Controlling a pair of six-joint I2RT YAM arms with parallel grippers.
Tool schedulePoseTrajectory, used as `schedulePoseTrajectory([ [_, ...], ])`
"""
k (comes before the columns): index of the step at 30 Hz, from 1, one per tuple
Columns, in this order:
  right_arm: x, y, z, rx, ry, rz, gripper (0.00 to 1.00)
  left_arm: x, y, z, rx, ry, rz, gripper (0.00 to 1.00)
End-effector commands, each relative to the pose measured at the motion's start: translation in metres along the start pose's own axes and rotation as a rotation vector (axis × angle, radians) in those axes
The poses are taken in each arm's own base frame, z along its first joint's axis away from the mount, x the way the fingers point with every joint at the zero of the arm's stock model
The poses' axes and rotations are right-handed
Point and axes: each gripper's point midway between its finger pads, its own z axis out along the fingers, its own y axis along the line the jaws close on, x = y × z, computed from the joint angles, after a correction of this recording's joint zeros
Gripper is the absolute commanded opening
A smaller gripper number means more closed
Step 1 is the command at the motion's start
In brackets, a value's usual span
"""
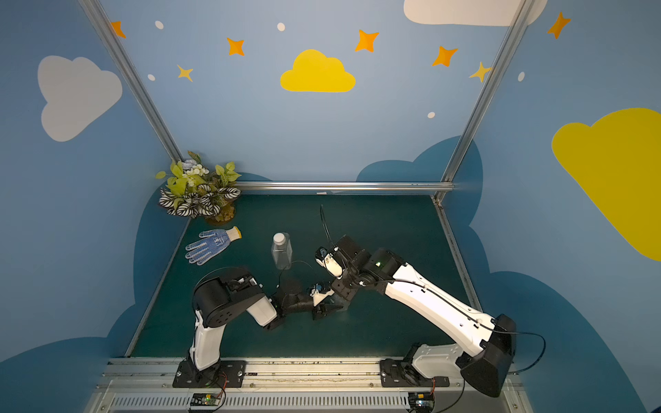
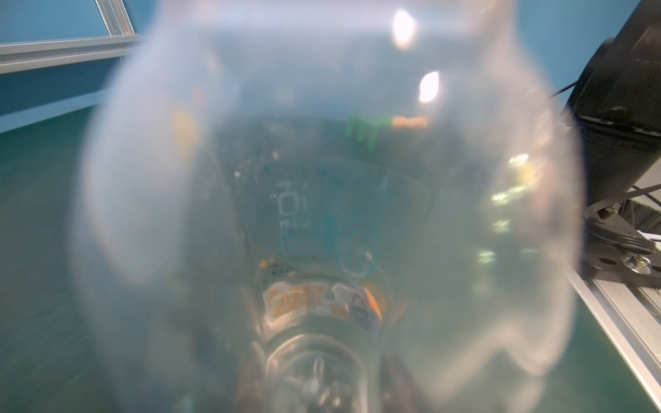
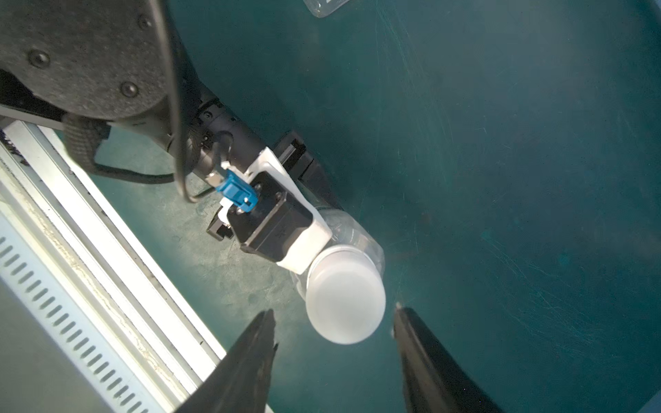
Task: Screw on the bottle caps
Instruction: Screw the bottle cap onto the plastic bottle.
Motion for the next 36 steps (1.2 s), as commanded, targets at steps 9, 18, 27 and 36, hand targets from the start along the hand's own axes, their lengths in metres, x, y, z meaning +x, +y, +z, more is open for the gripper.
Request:
schedulePoseTrajectory([
  [9,0.002,-0.004,0.009,0.016,0.022,-0.012,0.57,0.006,-0.001,0.001,0.017,0.022,-0.016,0.5],
  [18,0.006,0.001,0.012,-0.006,0.04,-0.014,0.56,0.006,-0.001,0.0,0.017,0.022,-0.016,0.5],
  [27,0.008,0.002,0.014,-0.009,0.049,0.0,0.53,0.006,0.0,0.0,0.012,0.02,-0.015,0.5],
  [36,0.01,0.008,0.018,-0.041,0.074,-0.007,0.51,0.006,0.0,-0.001,0.007,0.022,-0.011,0.5],
])
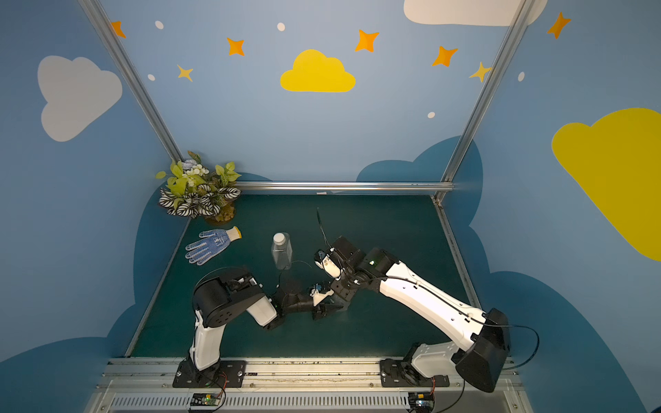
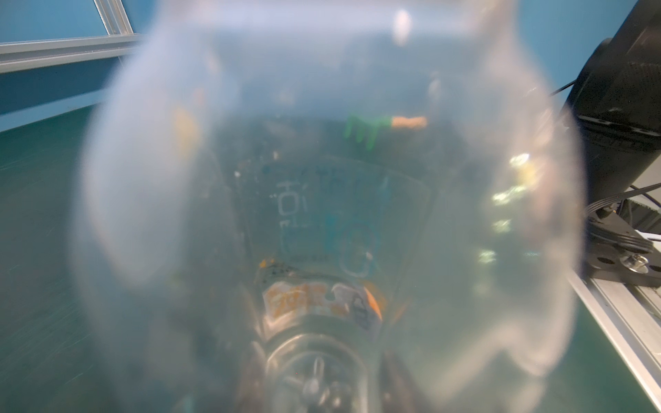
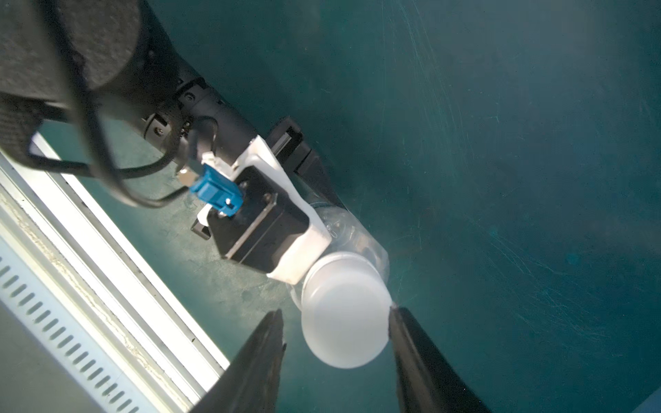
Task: Screw on the bottle caps
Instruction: Screw the bottle cap onto the plastic bottle.
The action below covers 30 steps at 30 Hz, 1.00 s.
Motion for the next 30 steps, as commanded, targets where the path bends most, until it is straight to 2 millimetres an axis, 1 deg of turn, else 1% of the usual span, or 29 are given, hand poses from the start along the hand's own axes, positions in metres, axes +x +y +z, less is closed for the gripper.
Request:
schedulePoseTrajectory([
  [1,0.003,0.005,0.003,-0.03,0.022,0.002,0.51,0.005,-0.001,-0.001,0.007,0.021,-0.009,0.5],
  [5,0.003,0.005,0.004,-0.024,0.027,0.001,0.5,0.005,0.0,-0.001,0.006,0.02,-0.009,0.5],
  [13,0.006,0.005,0.007,-0.018,0.05,0.012,0.41,0.003,0.0,-0.001,0.0,0.017,-0.005,0.5],
  [22,0.011,0.005,0.013,0.025,0.092,0.067,0.37,0.002,0.003,-0.001,-0.017,0.015,0.001,0.5],
  [25,0.013,0.008,0.014,0.049,0.108,0.075,0.37,0.001,0.004,-0.001,-0.024,0.013,0.002,0.5],
  [30,0.019,0.005,0.014,0.103,0.139,0.111,0.36,0.0,0.005,-0.001,-0.033,0.011,0.011,0.5],
])
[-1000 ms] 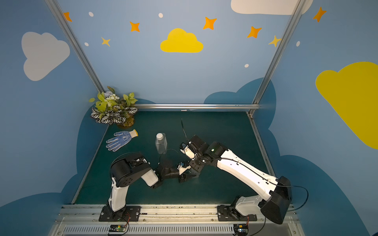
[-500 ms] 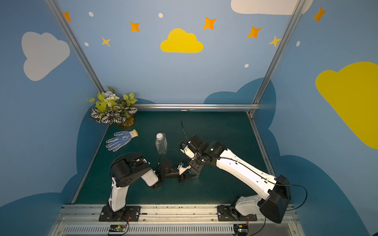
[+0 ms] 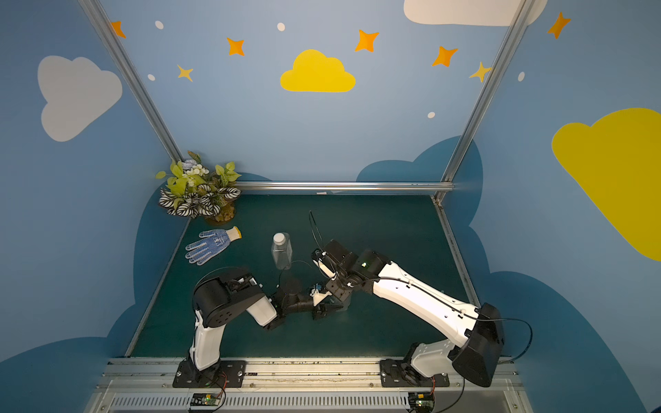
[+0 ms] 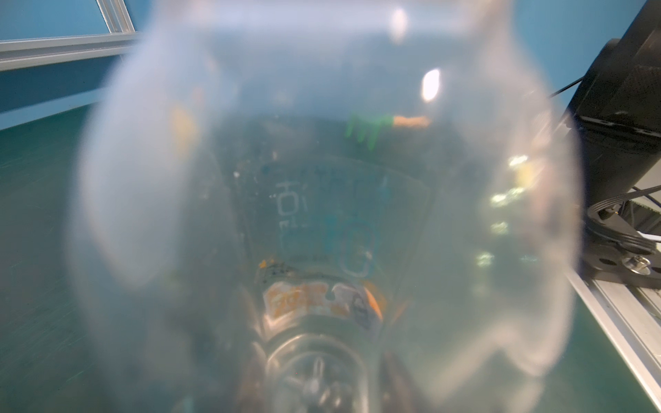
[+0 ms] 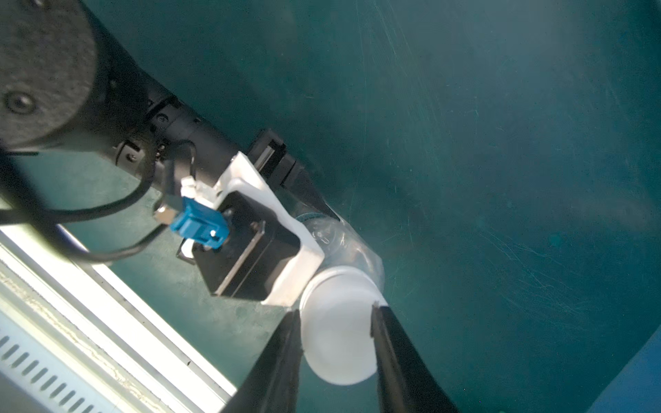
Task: Screw on the bottle caps
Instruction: Screw the bottle cap onto the plastic bottle.
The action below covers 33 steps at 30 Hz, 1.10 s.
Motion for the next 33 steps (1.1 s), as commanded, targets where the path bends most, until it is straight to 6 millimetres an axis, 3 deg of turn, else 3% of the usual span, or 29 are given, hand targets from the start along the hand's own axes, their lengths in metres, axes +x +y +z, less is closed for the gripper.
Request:
schedulePoseTrajectory([
  [1,0.026,0.003,0.01,0.022,0.133,0.041,0.36,-0.001,0.003,-0.001,-0.026,0.009,0.016,0.5],
  [5,0.02,0.002,0.004,0.032,0.113,0.077,0.36,0.0,0.003,-0.001,-0.027,0.01,0.018,0.5],
  [16,-0.009,0.003,-0.029,-0.015,-0.023,0.055,0.56,-0.001,0.002,-0.001,-0.021,0.008,0.018,0.5],
  [23,-0.002,-0.002,-0.032,-0.023,-0.044,-0.037,0.61,-0.001,0.0,-0.002,-0.015,0.008,0.017,0.5],
  [33,0.0,-0.001,-0.03,-0.173,-0.076,-0.022,0.59,-0.001,-0.001,-0.002,-0.009,0.007,0.014,0.5],
])
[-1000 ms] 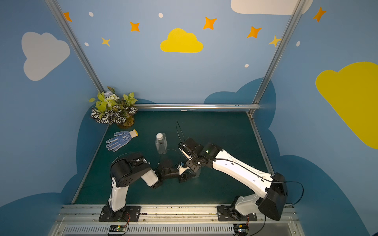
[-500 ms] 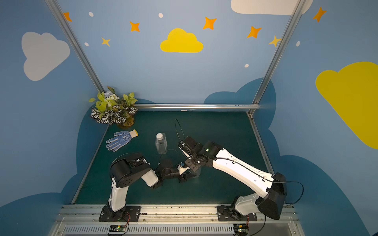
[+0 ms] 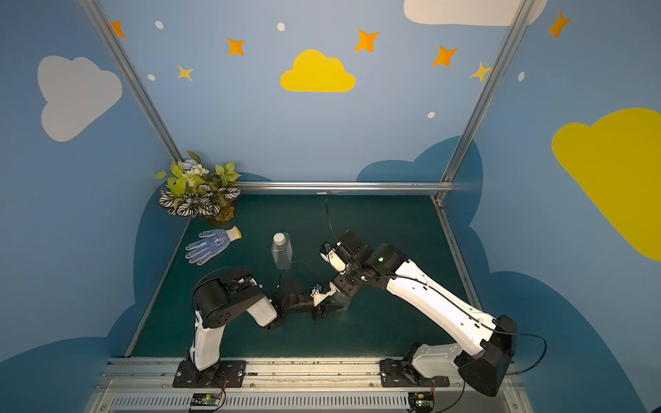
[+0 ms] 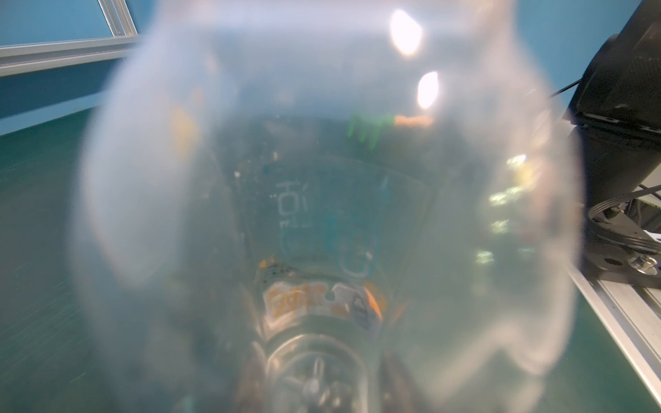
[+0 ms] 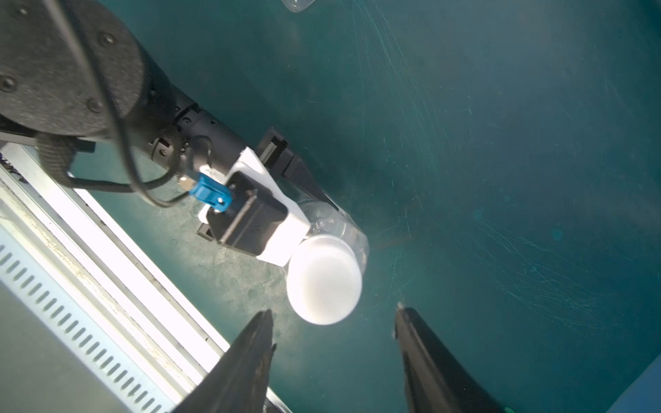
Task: Screw on the bottle caps
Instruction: Screw the bottle cap onto the plastic bottle.
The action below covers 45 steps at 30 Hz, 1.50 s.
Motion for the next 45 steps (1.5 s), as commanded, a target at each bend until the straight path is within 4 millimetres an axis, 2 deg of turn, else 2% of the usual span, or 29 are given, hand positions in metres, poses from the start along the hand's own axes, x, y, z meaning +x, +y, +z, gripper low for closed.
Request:
schedulePoseTrajectory([
  [1,-0.002,0.015,0.001,-0.091,-0.026,-0.038,0.59,0.0,-0.001,-0.003,0.0,0.007,0.006,0.5],
  [4,-0.001,0.017,0.007,-0.106,-0.012,-0.043,0.59,0.0,-0.001,-0.002,0.0,0.006,0.006,0.5],
  [13,0.007,0.005,0.023,-0.038,0.057,-0.022,0.59,0.001,-0.001,-0.003,-0.001,0.008,0.003,0.5],
  [21,0.008,0.006,0.026,-0.04,0.078,-0.025,0.57,0.001,0.0,-0.003,-0.004,0.007,0.006,0.5],
  [34,0.012,0.011,0.032,-0.071,0.115,-0.026,0.46,-0.001,0.0,-0.004,-0.01,0.001,0.009,0.5],
  [38,0.013,0.011,0.033,-0.064,0.12,-0.02,0.37,-0.001,0.0,-0.005,-0.013,-0.002,0.011,0.5],
  [45,0.018,0.012,0.037,-0.042,0.149,0.008,0.3,-0.001,0.001,-0.005,-0.021,-0.005,0.012,0.5],
])
